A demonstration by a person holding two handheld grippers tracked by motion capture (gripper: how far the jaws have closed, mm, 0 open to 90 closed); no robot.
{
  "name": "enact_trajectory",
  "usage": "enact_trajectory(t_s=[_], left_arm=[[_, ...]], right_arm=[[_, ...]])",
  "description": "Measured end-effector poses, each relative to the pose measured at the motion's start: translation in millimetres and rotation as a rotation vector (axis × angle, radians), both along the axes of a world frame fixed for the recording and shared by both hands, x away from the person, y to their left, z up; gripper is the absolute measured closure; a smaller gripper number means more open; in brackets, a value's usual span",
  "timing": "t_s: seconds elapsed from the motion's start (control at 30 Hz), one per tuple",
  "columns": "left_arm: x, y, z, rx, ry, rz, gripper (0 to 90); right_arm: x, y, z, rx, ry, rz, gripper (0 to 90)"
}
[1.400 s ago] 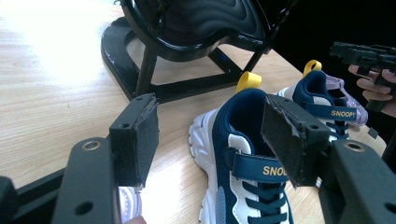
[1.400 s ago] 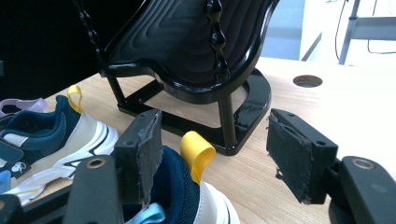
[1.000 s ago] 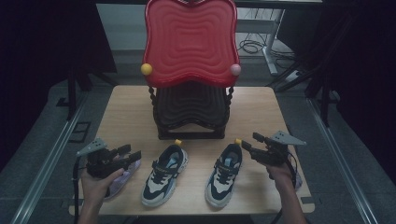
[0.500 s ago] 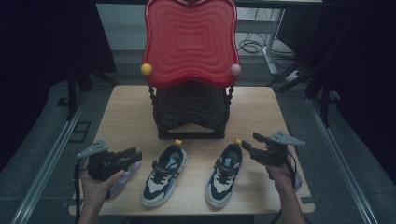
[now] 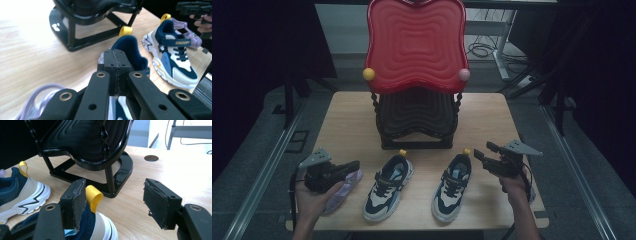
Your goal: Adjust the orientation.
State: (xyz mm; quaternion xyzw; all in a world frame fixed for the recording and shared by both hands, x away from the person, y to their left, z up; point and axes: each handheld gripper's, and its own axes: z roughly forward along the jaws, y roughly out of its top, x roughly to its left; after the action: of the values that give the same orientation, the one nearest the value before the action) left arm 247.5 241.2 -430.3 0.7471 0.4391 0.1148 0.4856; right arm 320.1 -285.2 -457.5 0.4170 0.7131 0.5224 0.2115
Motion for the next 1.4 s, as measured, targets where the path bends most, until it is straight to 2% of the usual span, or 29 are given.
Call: enact_trajectory(t_s=[0.13, 0.33, 0.43, 0.57, 0.7, 0.8, 1.0, 1.2, 1.4], left_arm=[[-6.2, 15.3, -7.6, 0.043, 0.041, 0.034, 89.9], [-18.3, 35.9, -11.7, 0.055, 0.056, 0.079, 89.9], [-26.6, 56.1, -18.4, 0.057, 0.081, 0.127, 89.9], [-36.4, 63.4, -21.8, 0.065, 0.094, 0.134, 89.9], [-47.2, 63.9, -27.4, 0.058, 0.104, 0.126, 90.0], [-52.4, 57.8, -38.2, 0.058, 0.132, 0.105, 90.0], [-54.3, 52.9, -54.3, 0.061, 0.181, 0.093, 89.9], [-56.1, 50.6, -69.1, 0.086, 0.231, 0.114, 90.0], [-61.3, 49.5, -77.3, 0.101, 0.266, 0.132, 90.0]], right_arm=[[-0.1, -2.1, -0.2, 0.003, 0.004, -0.009, 34.8], [0.9, -3.0, -2.0, 0.000, 0.022, -0.018, 34.8], [0.3, -1.5, -2.9, -0.006, 0.030, -0.021, 34.8], [-0.2, -0.8, -3.1, -0.010, 0.031, -0.021, 34.8], [-0.2, -0.7, -3.6, -0.010, 0.034, -0.020, 34.7], [-0.1, -1.7, -3.9, -0.009, 0.037, -0.020, 34.7], [-0.4, -2.0, -5.2, -0.008, 0.045, -0.022, 34.7], [-1.2, -1.5, -5.7, -0.012, 0.042, -0.023, 34.7], [-1.0, -1.4, -7.5, -0.016, 0.056, -0.023, 34.5]])
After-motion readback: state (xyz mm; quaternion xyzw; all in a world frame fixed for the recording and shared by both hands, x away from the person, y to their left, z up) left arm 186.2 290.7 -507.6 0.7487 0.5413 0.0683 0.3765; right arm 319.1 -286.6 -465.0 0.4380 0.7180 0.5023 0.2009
